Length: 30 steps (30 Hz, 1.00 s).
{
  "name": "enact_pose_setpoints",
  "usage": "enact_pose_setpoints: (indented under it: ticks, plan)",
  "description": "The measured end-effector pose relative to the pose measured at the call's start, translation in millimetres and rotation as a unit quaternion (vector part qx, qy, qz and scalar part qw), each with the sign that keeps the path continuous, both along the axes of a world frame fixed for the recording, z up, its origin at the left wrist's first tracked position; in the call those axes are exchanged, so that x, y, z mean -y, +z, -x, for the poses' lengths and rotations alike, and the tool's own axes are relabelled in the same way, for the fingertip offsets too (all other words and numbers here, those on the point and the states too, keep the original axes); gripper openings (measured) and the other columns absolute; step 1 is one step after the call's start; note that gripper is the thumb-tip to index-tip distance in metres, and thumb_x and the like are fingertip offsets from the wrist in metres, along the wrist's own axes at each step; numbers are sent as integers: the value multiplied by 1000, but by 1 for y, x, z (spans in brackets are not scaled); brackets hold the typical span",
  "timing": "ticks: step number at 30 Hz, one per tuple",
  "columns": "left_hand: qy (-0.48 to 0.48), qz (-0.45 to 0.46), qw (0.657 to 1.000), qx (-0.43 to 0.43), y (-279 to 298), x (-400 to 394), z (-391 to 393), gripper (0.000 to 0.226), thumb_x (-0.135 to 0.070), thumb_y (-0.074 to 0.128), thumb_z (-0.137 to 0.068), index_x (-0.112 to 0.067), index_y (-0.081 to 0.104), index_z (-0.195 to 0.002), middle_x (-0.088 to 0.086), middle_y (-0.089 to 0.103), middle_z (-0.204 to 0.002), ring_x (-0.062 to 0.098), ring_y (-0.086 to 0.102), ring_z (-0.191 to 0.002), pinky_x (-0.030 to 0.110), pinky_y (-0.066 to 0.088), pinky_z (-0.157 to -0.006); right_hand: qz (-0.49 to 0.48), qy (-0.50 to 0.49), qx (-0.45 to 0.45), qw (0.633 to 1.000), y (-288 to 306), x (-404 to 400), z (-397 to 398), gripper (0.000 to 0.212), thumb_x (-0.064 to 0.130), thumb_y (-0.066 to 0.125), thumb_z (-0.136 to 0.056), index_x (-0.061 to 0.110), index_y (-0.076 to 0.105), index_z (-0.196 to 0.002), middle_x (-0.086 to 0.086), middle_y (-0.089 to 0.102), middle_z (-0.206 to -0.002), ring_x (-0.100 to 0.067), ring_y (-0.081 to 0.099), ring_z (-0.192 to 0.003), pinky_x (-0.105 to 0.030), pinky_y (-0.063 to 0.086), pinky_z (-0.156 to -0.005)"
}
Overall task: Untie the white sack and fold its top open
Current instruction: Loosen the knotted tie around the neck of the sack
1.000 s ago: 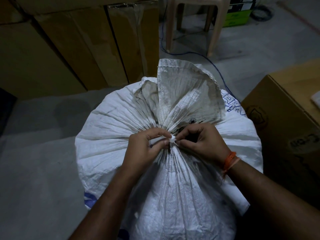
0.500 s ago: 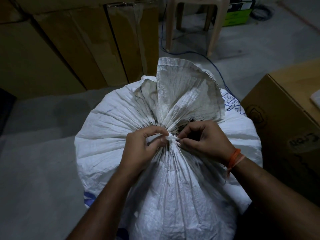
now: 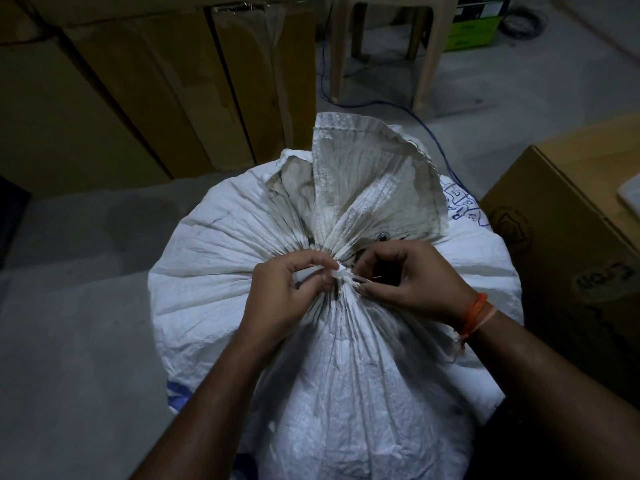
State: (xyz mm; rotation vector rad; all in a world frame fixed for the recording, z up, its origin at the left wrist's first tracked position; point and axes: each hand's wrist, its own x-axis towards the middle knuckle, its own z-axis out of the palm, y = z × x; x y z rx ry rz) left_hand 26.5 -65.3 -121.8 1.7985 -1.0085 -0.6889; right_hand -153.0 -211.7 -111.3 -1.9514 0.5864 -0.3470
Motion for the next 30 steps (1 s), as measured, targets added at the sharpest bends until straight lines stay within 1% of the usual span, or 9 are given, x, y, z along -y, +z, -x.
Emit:
enact_pose_setpoints:
  ticks: [2,4,7,13,16,20,25,28,30]
  plan:
    - [4,0,1000,-19,0,1,0,19,2,80,-91,-15,85,-94,-3,85,-94,6,82,-80,20,63,-80,30,-5,-4,1000,0,1,2,15,4,85,-80,15,80,-90,4,80,-85,-6,75,-81,-28,61,-78]
    - [11,0,999,-42,0,1,1,18,5,78,-91,-12,84,-94,0,84,-97,8,82,-78,19,63,-78,54,-17,-6,998,-2,2,1,17,6,84,-79,20,82,-88,6,80,-84,-7,76,-80,-36,62,-78]
    - [15,0,998,-64,1,1,2,19,8,76,-92,-9,84,-94,2,84,-98,10,82,-79,17,62,-76,49,-37,-4,998,-5,-1,-4,19,5,83,-78,23,83,-86,6,81,-83,-6,76,-80,-39,63,-79]
    - [2,-1,999,-37,2,1,2,21,7,77,-91,-12,85,-93,-2,84,-95,4,81,-82,14,61,-77,39,-49,-14,998,-11,-5,-12,12,17,82,-78,22,84,-89,6,82,-83,-10,77,-79,-46,62,-77]
    - [1,2,1000,-31,3,2,2,23,7,77,-91,-15,85,-93,-4,84,-95,4,81,-84,15,61,-78,43,-40,-15,998,-10,-5,-12,13,20,83,-79,21,83,-91,7,81,-85,-9,77,-81,-45,62,-78]
    - [1,1,1000,-27,5,2,3,20,7,77,-91,-11,85,-93,-2,84,-96,1,80,-83,11,59,-77,53,-4,-11,999,0,-3,-2,16,13,86,-80,19,82,-94,6,81,-89,-6,76,-82,-38,63,-78]
    - [17,0,998,-62,1,3,2,20,8,75,-92,-10,84,-93,1,84,-96,12,83,-77,21,64,-77,72,-25,-10,997,1,3,3,13,18,81,-76,18,83,-89,5,81,-86,-8,77,-82,-41,61,-79]
    - [8,1,998,-56,2,2,3,21,7,76,-92,-13,84,-93,0,84,-95,12,83,-78,21,64,-77,61,-35,-7,998,-3,-2,-3,16,8,83,-76,20,84,-87,6,81,-84,-6,77,-81,-41,62,-79]
    - [4,0,999,-45,2,2,3,22,7,76,-92,-14,84,-93,0,84,-93,11,83,-78,20,63,-77,58,-39,-6,998,-5,-5,-8,18,9,84,-76,22,84,-88,7,81,-83,-6,77,-80,-41,63,-77]
